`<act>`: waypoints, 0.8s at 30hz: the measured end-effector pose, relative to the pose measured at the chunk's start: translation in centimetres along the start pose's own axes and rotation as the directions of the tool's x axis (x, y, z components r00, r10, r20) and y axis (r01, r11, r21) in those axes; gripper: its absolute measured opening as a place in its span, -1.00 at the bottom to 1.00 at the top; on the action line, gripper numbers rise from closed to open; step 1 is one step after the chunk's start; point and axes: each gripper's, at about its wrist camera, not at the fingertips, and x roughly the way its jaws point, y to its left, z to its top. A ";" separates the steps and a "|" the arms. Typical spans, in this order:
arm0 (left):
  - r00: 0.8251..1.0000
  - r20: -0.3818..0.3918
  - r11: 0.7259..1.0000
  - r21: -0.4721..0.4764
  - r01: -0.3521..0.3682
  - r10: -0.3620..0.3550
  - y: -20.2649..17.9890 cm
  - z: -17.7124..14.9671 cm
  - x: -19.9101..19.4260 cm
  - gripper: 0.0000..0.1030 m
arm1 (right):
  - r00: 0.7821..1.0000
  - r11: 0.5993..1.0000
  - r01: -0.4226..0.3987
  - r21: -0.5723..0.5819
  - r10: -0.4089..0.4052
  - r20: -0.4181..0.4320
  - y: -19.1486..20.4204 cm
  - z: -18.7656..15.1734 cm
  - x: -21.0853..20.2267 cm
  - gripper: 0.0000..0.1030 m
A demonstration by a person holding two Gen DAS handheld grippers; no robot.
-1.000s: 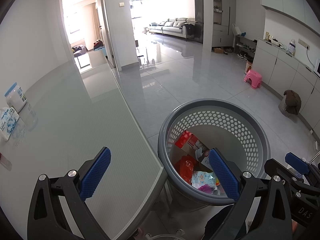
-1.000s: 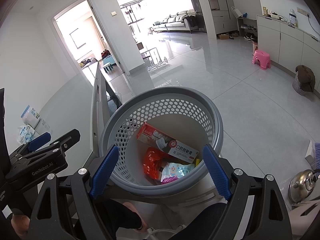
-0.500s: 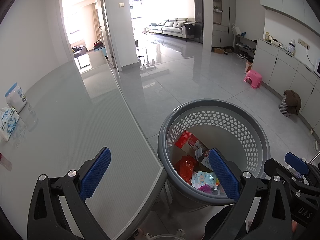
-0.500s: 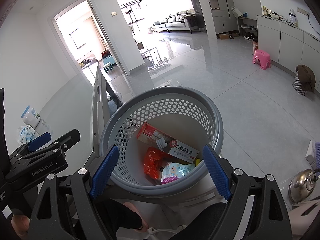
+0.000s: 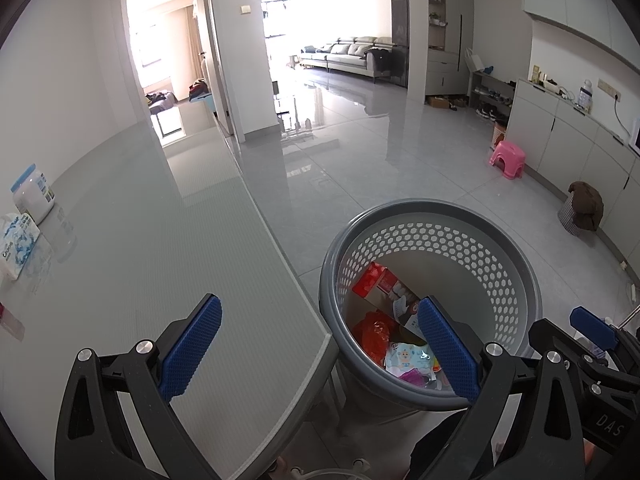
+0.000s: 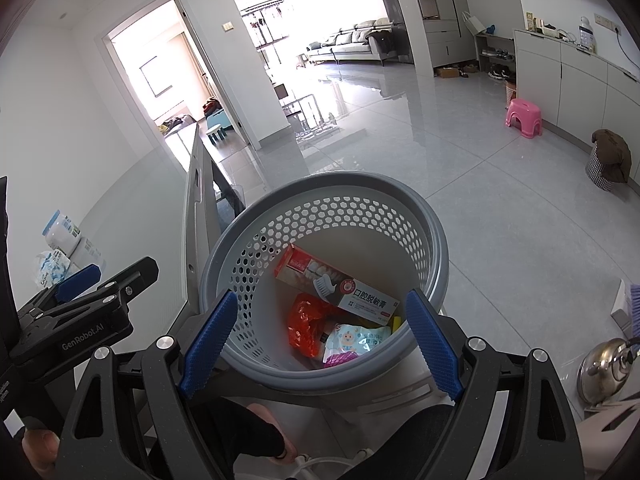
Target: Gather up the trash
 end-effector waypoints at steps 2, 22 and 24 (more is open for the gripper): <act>1.000 0.000 1.000 -0.002 -0.002 0.002 -0.1 0.0 -0.1 0.88 | 1.000 1.000 -0.002 0.000 0.002 -0.001 -0.1 0.0 -0.1 0.60; 1.000 0.000 1.000 -0.009 -0.001 0.001 -0.7 0.1 0.0 0.88 | 1.000 1.000 -0.004 -0.013 0.004 -0.004 0.1 -0.1 0.1 0.60; 1.000 0.000 1.000 -0.009 -0.002 0.002 -0.7 0.1 0.0 0.88 | 1.000 1.000 -0.004 -0.012 0.004 -0.005 0.1 -0.1 0.1 0.60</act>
